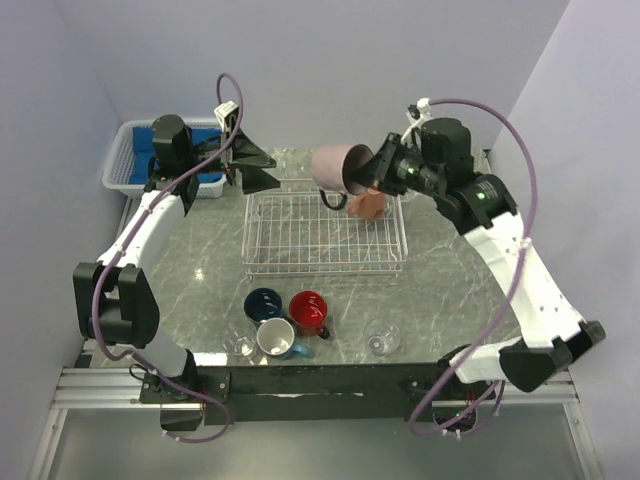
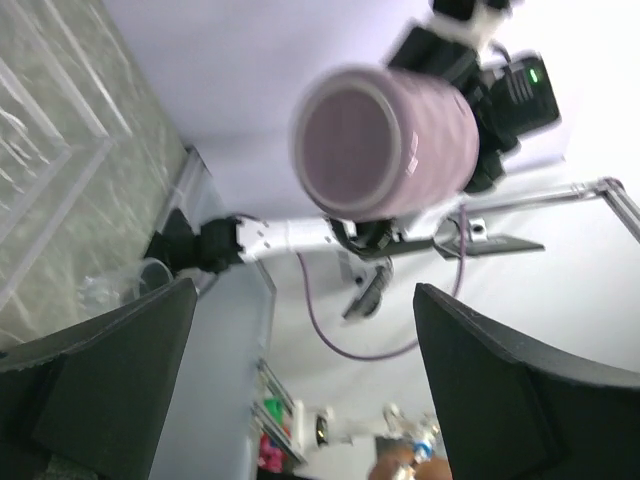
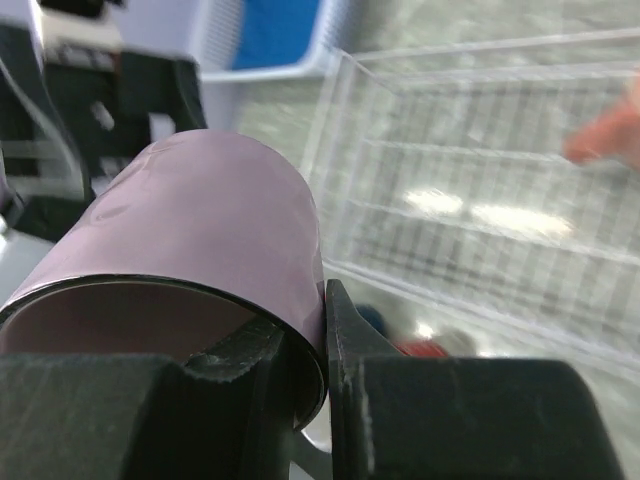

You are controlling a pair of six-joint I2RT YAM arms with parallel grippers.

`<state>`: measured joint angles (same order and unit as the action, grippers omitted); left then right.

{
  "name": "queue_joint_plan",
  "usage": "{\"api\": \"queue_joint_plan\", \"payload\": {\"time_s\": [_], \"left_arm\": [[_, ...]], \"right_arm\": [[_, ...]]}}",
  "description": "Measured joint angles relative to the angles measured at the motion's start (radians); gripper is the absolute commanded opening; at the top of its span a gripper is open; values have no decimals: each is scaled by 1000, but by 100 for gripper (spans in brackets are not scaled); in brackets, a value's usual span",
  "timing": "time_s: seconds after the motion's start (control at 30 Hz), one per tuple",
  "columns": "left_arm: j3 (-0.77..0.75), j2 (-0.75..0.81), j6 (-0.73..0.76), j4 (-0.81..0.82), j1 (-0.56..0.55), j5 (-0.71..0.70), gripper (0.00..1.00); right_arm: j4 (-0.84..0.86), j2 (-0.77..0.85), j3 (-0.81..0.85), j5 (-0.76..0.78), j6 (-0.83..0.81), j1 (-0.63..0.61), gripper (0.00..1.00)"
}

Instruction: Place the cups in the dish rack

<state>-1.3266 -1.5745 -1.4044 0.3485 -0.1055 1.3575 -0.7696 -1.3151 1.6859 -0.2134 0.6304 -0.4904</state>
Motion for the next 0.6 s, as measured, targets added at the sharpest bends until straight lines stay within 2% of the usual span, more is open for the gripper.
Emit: {"api": "queue_joint_plan", "payload": {"time_s": [0.13,0.33,0.6], "left_arm": [[-84,2,2,-48,-46,30,96],[-93,28,-87,72,-98,29,96],[-98,28,-2,-50,-100,-13,96]], "right_arm": [[190,-82,-26,-82,78,22,0],[467,-177,-94,-157,192,24,0],[661,-236,-156,-205,319,17,0]]}}
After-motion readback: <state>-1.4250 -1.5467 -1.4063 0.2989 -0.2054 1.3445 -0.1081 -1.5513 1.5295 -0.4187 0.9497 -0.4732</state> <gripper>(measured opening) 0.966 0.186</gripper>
